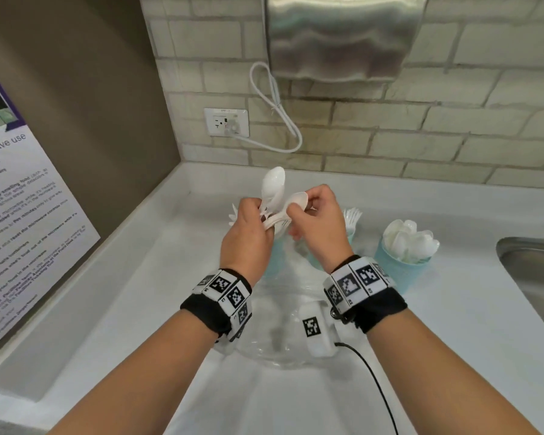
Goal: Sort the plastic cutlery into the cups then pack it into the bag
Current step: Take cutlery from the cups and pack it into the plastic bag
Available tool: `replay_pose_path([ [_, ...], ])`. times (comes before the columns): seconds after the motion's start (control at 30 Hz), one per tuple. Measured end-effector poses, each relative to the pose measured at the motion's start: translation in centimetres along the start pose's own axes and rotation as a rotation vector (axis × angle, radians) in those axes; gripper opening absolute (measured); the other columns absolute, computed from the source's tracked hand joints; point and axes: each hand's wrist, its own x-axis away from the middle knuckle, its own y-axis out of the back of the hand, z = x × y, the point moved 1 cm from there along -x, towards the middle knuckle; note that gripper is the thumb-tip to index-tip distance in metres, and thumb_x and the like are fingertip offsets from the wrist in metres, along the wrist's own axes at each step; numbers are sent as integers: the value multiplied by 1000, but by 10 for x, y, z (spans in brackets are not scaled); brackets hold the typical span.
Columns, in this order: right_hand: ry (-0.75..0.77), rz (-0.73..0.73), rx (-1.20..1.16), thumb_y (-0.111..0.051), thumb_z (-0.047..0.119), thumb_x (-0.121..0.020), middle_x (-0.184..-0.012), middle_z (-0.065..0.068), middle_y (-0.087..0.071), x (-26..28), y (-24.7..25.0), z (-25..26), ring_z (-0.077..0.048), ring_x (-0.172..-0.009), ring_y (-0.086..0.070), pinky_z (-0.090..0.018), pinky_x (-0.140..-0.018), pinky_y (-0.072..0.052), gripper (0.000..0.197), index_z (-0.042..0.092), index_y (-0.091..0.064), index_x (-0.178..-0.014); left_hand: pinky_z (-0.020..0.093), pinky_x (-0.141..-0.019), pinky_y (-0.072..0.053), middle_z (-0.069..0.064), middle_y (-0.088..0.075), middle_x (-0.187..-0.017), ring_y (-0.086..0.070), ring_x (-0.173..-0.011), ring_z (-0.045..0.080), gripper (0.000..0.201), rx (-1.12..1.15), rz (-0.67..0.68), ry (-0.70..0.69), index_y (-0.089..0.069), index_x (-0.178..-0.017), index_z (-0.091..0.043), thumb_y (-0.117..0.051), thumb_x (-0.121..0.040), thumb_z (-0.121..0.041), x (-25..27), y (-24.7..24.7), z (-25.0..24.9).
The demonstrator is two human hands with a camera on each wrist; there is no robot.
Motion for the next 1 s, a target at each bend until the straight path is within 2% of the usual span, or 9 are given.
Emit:
replay_pose_path([
  [0.1,-44,46,-122,-54,18,-92,-71,-9,-58,5,16,8,-19,-46,-52,-27,-46,-45,6,21,-51,-88,42,-66,-47,8,-61,-98,-59,-81,35,23,-7,64,-42,-41,-113,-12,-47,-96,-27,8,-14,-13],
  [0.17,-93,79,-200,-53,34,-93,-59,0,-55,9,27,8,-17,-48,-50,-28,-50,-43,16,20,-54,-85,41,-63,-48,4,-60,-92,-60,-75,31,20,22,101,-52,-38,-111,-17,-44,-97,-30,11,-25,-18],
  [0.33,-46,44,67,-75,31,-77,-84,9,-65,15,54,-11,2,-74,-61,-11,-66,-48,29,20,-63,-100,33,-78,-49,-1,-57,-102,-59,-93,19,23,181,293,-194,-43,-119,-19,-40,-96,-20,18,-61,-39],
  [0.4,6,-64,162,-71,28,-82,-77,5,-65,13,71,-12,0,-68,-60,-14,-64,-46,15,15,-64,-87,33,-89,-48,2,-55,-115,-56,-105,17,35,231,346,-285,-42,-130,-16,-45,-95,-15,19,-78,-51],
  [0.53,69,-300,286,-57,35,-91,-62,-4,-49,0,120,-6,-16,-57,-46,-25,-55,-37,32,11,-49,-72,38,-83,-49,1,-50,-105,-57,-93,22,26,167,554,-269,-51,-112,-13,-58,-92,-27,21,-108,-67],
  [0.63,20,-344,436,-55,42,-91,-58,1,-46,-12,161,-7,-15,-52,-43,-26,-54,-37,37,18,-42,-65,38,-92,-45,2,-42,-116,-47,-109,19,48,-46,671,-382,-50,-128,-18,-64,-86,-36,22,-130,-73],
  [0.8,-37,-415,490,-55,42,-91,-69,-14,-56,-17,200,-17,-22,-50,-55,-33,-45,-50,38,4,-52,-87,38,-102,-39,4,-39,-123,-34,-124,21,42,-157,633,-434,-54,-124,-21,-63,-86,-38,20,-151,-84],
  [0.9,-34,-408,452,-55,36,-92,-69,-18,-57,-14,202,-25,-9,-37,-53,-19,-35,-44,39,-3,-51,-92,36,-100,-41,5,-40,-121,-40,-119,21,32,-94,582,-366,-58,-114,-16,-58,-90,-37,19,-158,-89],
  [1.0,-100,-314,515,-55,38,-92,-76,-18,-62,-9,199,-44,-18,-53,-61,-26,-49,-50,36,2,-52,-91,35,-96,-44,4,-41,-120,-45,-114,20,27,-65,535,-320,-61,-108,-17,-59,-90,-37,20,-162,-91],
])
